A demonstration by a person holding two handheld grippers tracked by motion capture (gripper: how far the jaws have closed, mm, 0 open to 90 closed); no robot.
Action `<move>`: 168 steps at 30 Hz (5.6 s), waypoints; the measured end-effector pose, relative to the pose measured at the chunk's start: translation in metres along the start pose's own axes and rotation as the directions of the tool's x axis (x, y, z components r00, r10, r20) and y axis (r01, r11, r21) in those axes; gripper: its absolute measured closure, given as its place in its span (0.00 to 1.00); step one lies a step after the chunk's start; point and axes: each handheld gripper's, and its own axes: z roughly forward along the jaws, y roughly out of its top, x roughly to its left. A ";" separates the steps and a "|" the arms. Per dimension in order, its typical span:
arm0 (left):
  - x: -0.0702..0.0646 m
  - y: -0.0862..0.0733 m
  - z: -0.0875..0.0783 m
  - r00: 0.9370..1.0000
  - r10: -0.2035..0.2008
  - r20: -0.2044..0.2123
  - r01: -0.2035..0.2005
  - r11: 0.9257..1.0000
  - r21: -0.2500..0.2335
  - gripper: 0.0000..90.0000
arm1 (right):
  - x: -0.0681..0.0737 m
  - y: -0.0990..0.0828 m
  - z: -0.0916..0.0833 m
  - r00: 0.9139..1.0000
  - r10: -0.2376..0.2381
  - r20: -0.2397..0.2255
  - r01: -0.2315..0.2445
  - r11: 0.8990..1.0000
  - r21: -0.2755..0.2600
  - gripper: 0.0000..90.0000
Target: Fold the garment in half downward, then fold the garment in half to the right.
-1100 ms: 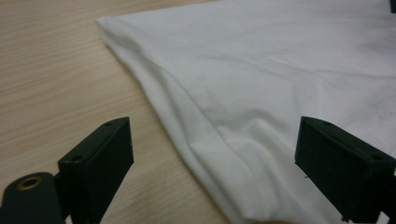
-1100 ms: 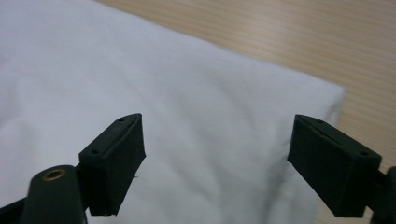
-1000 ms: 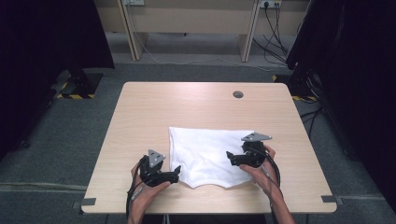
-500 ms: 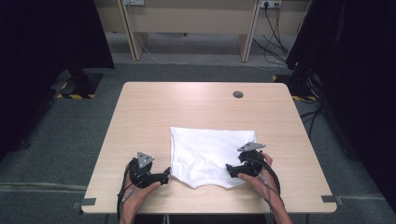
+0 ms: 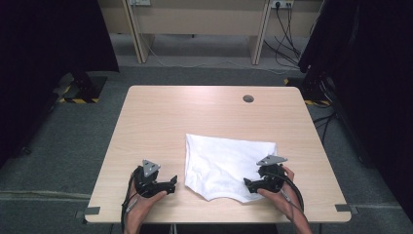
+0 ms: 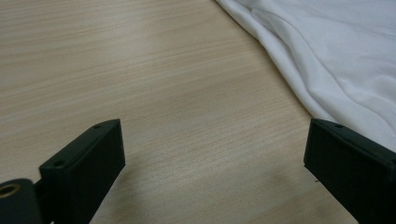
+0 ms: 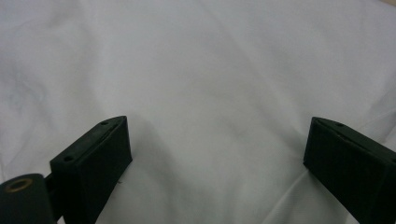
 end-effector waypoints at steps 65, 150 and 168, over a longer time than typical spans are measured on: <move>-0.008 -0.009 -0.006 0.998 0.054 -0.009 -0.053 0.995 0.085 0.02 | -0.040 -0.057 -0.050 0.988 0.156 -0.015 -0.156 0.968 -0.195 0.07; -0.050 -0.005 -0.009 0.997 0.037 0.061 -0.039 0.999 0.030 0.06 | -0.011 0.008 -0.043 0.998 0.020 -0.056 -0.033 0.969 -0.243 0.09; -0.070 0.000 -0.003 0.995 0.037 0.093 -0.040 0.999 0.025 0.07 | -0.004 0.041 -0.029 0.997 -0.023 -0.079 0.004 0.973 -0.231 0.10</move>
